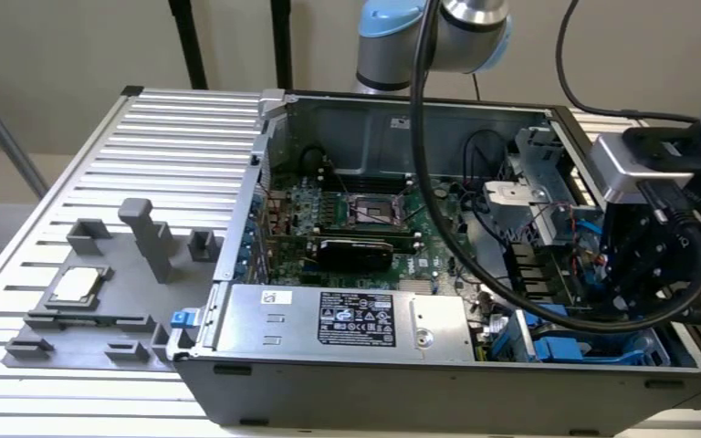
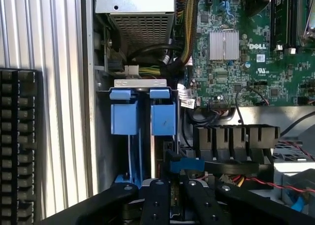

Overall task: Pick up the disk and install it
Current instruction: 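Insert the second disk wire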

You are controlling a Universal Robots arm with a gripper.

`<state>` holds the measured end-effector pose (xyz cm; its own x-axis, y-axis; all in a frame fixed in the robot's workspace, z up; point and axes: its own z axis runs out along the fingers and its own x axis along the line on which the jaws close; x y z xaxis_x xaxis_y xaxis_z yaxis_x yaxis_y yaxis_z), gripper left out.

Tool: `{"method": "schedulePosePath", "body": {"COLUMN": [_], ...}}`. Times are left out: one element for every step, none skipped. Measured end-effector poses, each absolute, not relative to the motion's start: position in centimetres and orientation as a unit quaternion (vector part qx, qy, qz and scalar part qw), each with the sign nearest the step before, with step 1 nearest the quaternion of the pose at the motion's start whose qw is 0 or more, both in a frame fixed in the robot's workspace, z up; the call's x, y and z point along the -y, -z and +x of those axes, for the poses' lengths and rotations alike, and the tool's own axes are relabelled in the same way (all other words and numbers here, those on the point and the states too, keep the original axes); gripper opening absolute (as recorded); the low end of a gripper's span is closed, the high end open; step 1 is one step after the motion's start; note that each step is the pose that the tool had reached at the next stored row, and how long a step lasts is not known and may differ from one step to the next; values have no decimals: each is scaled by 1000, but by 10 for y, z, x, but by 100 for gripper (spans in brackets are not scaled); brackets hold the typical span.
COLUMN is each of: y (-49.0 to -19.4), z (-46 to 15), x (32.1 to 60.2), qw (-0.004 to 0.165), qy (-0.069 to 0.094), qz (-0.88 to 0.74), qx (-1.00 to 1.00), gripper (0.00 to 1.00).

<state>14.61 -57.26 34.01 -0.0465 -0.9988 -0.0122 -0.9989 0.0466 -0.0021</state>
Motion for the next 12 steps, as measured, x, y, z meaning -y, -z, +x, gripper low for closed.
{"method": "schedulePosePath", "body": {"y": [-340,-339,-338,-338,-337,-337,-337,-336,-336,-336,-336,-335], "z": [146,146,146,146,146,146,146,145,145,145,144,144], "x": [572,572,572,572,572,572,572,572,572,572,571,571], "qw": [5,6,6,7,7,7,8,8,8,7,7,7], "qy": [-3,-2,-1,0,0,1,1,2,2,3,3,4], "qz": [-690,-690,-690,-690,-690,-690,-690,-690,-690,-691,-691,-691], "qx": [-723,-723,-723,-723,-723,-723,-723,-723,-723,-723,-723,-723], "gripper": [0,0,0,0,0,0,0,0,0,0,0,0]}}
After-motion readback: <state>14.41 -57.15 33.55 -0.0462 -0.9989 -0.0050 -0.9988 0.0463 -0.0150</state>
